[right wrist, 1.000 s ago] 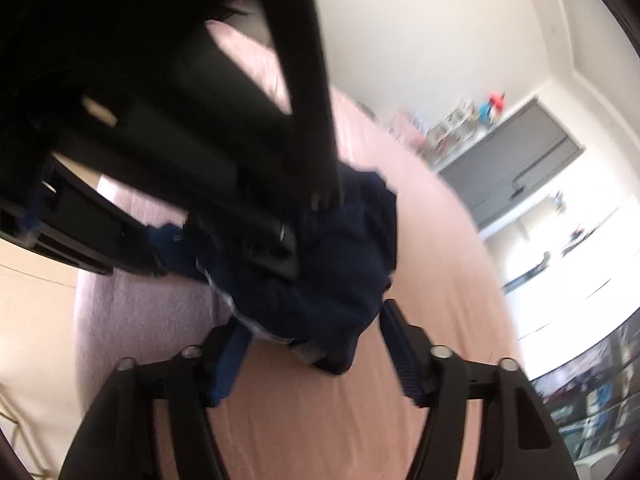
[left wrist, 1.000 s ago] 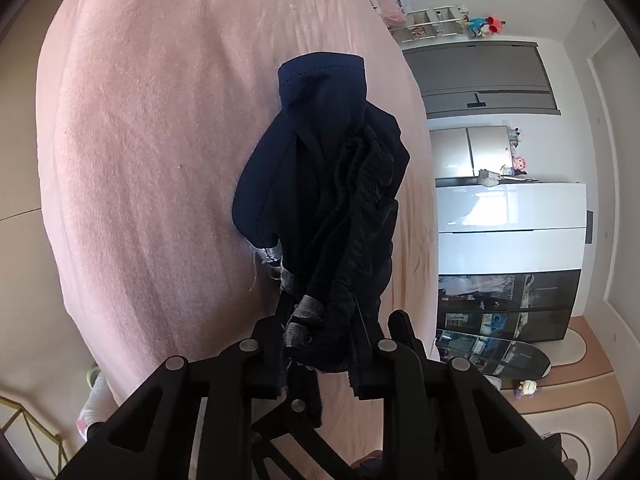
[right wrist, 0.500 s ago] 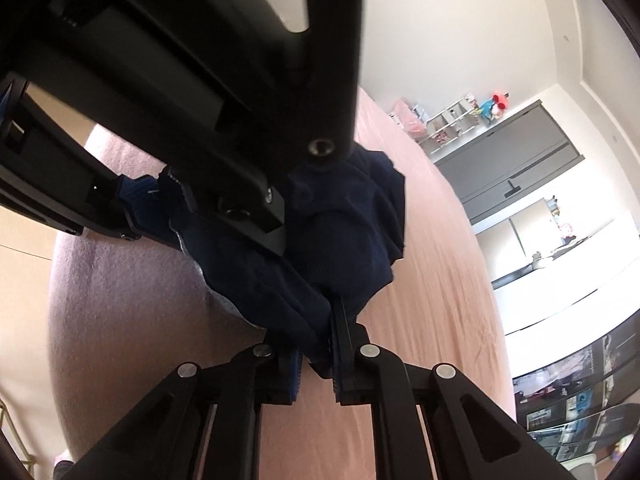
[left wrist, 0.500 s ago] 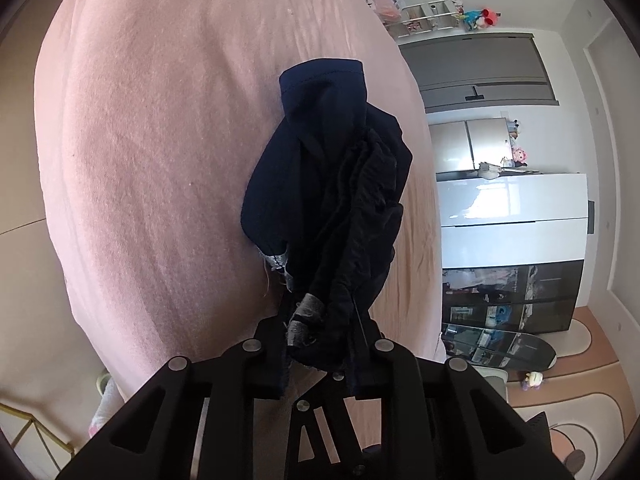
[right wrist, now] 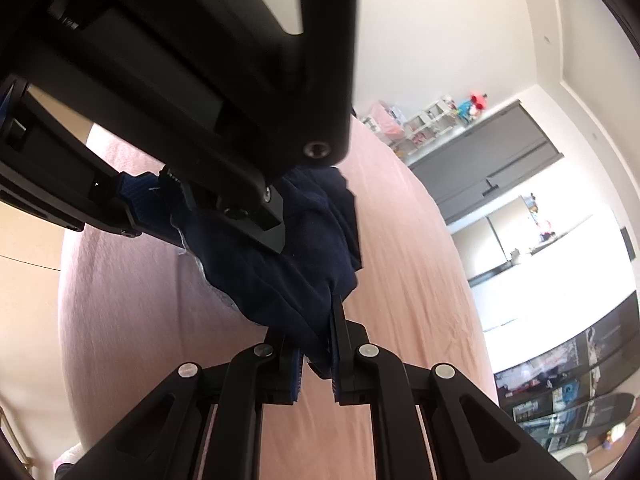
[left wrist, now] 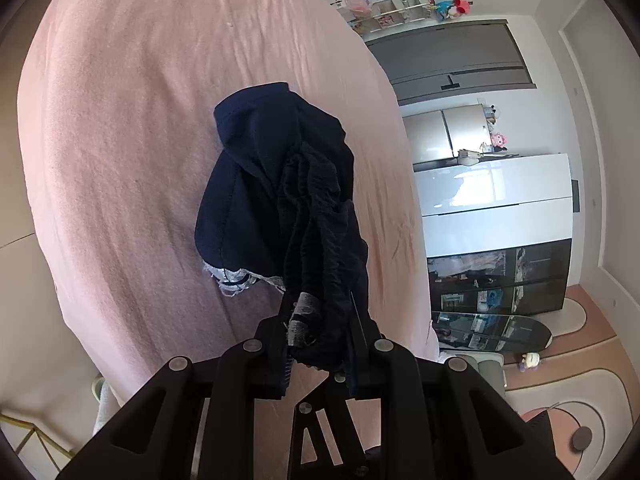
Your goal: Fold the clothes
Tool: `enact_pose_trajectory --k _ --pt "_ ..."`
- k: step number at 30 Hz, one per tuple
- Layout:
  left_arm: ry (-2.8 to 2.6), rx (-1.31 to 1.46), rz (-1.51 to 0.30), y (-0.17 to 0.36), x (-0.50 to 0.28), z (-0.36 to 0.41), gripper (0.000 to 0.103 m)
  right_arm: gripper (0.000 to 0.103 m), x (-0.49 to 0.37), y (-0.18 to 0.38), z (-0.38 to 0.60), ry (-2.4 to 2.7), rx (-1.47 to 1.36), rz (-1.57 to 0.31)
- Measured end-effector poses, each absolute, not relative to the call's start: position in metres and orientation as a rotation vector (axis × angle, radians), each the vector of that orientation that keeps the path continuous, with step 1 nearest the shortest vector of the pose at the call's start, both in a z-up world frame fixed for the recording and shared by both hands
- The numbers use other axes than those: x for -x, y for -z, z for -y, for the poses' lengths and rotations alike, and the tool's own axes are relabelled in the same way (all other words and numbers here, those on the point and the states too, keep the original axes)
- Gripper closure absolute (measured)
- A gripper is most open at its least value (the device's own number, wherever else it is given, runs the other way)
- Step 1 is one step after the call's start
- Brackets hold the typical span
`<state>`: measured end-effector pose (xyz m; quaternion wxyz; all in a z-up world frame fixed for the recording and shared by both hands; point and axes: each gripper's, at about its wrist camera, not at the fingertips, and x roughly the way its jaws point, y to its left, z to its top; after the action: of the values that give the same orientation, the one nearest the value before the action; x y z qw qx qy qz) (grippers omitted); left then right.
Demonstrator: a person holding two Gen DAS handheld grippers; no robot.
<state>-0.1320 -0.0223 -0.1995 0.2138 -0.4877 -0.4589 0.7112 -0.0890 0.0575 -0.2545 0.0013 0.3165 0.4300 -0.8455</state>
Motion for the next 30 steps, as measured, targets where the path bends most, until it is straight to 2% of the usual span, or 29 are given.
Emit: enact_pose_trajectory --k 9,12,17,20,24,30 --pt "-1.889 1.341 1.124 0.170 0.111 -0.032 0.085 0.095 0.080 0.239 -0.083 2.764 -1.053 -1.366" --pt "-1.857 1.345 1.069 0.159 0.102 -0.051 0.085 0.095 0.049 0.213 -0.089 2.804 -1.076 -1.372" --pt "-1.801 1.355 0.981 0.146 0.086 -0.077 0.085 0.095 0.029 0.207 -0.109 2.842 -1.117 -1.400" --pt "-1.765 1.364 0.927 0.139 0.078 -0.091 0.085 0.095 0.050 0.198 -0.118 2.862 -1.139 -1.421" --pt "-1.727 1.370 0.845 0.129 0.071 -0.106 0.085 0.095 0.023 0.172 -0.120 2.919 -1.160 -1.411" --pt "-1.662 1.380 0.763 0.120 0.064 -0.121 0.085 0.095 -0.008 0.170 -0.119 2.963 -1.164 -1.457"
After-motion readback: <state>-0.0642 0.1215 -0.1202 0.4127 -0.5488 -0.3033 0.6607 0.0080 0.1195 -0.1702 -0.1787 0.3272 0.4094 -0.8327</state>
